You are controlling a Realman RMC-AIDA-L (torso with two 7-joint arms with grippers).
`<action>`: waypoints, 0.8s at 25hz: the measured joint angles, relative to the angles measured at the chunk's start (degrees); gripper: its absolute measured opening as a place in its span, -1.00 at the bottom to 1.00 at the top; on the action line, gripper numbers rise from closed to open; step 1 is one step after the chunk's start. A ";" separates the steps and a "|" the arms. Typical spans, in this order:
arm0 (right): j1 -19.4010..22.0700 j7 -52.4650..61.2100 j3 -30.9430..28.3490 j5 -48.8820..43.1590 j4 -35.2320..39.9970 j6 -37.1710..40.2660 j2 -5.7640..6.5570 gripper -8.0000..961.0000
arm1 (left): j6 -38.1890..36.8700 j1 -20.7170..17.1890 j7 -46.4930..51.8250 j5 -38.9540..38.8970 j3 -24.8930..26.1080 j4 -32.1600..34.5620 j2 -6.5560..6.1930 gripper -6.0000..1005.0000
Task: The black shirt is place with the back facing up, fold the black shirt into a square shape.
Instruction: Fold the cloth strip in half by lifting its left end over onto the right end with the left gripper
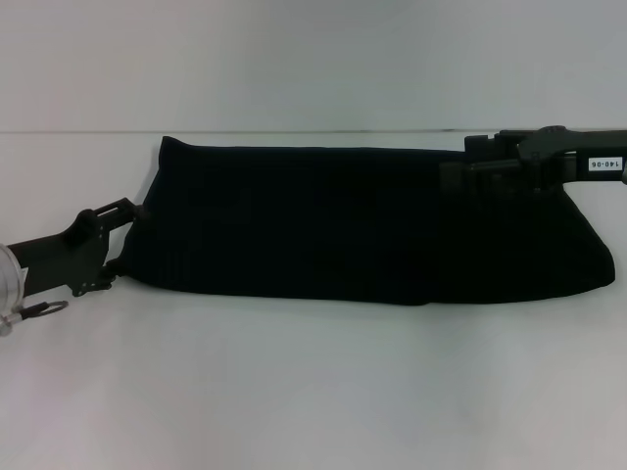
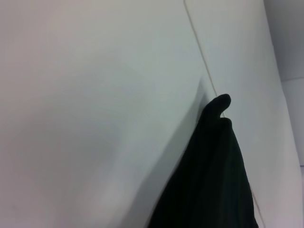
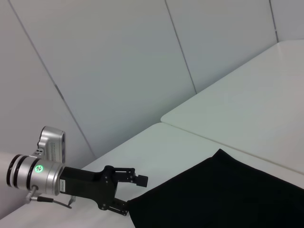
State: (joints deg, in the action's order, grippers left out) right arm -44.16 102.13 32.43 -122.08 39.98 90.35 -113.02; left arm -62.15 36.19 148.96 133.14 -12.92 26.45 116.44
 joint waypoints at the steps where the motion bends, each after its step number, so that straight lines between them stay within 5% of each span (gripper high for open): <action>1: 0.01 0.00 0.01 0.00 0.01 0.00 0.00 0.94 | -0.06 0.00 -0.72 0.14 0.00 0.00 -0.04 0.80; 20: -0.02 0.00 0.00 0.00 0.01 0.00 0.00 0.93 | -1.57 -0.59 -4.38 0.54 -2.29 0.63 -0.43 0.80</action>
State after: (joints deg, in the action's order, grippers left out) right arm -44.18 102.13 32.43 -122.08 39.99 90.35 -113.02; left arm -63.73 35.60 144.58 133.69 -15.21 27.08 116.01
